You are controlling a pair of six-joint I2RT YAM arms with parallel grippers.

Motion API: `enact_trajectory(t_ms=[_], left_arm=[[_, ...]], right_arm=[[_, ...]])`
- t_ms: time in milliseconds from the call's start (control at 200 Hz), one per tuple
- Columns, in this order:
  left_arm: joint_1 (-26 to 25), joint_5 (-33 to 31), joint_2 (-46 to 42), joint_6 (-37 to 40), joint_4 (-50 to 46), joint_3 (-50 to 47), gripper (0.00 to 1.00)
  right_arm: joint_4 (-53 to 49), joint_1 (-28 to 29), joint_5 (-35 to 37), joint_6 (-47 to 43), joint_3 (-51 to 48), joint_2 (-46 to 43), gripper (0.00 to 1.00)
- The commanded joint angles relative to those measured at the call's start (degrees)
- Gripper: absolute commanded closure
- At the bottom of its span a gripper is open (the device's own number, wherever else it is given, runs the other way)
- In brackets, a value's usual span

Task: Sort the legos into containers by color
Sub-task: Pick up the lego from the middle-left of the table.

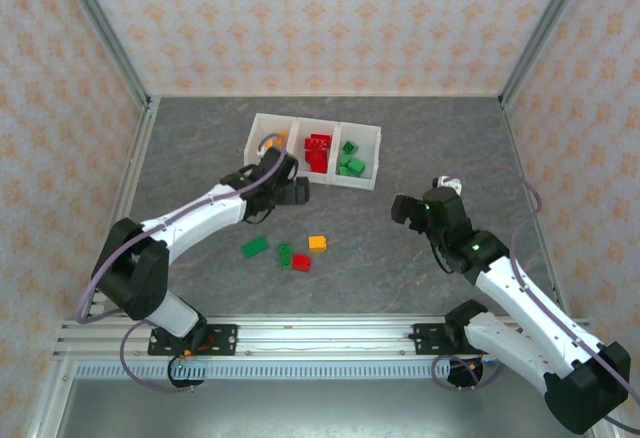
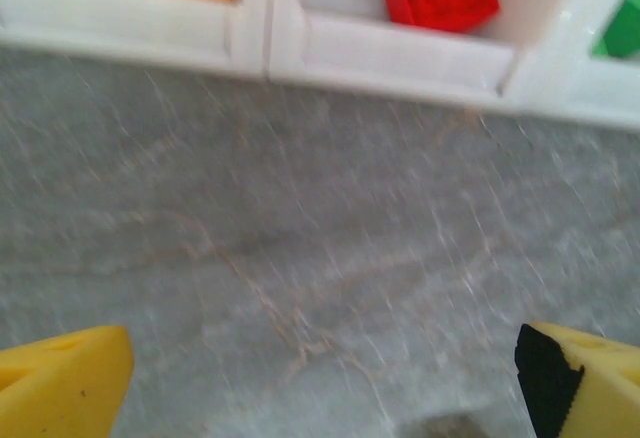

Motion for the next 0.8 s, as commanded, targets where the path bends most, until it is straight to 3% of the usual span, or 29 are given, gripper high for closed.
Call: enact_trajectory(t_ms=[0,230,405,796], left_arm=[[-4.88,-2.25,-2.13,-5.99,-1.11,-0.95,0.01],[-11.63,-1.77,2.26,-10.08,-1.33,1.69,0.04],[-12.22,2.13,9.26,-12.12,-2.08,2.92,0.1],[-15.06,2.85,16.35,-12.04,-4.59,7.46,0.28]], right_arm=[[0.66,0.05,0.43,-0.52,-0.34,0.36,0.0],[0.49,0.05,0.25,-0.49,-0.31,0.45,0.0],[0.66,0.05,0.27,-0.42,-0.49,-0.21,0.0],[0.77,0.05,0.1,-0.48,-0.42,0.01,0.0]])
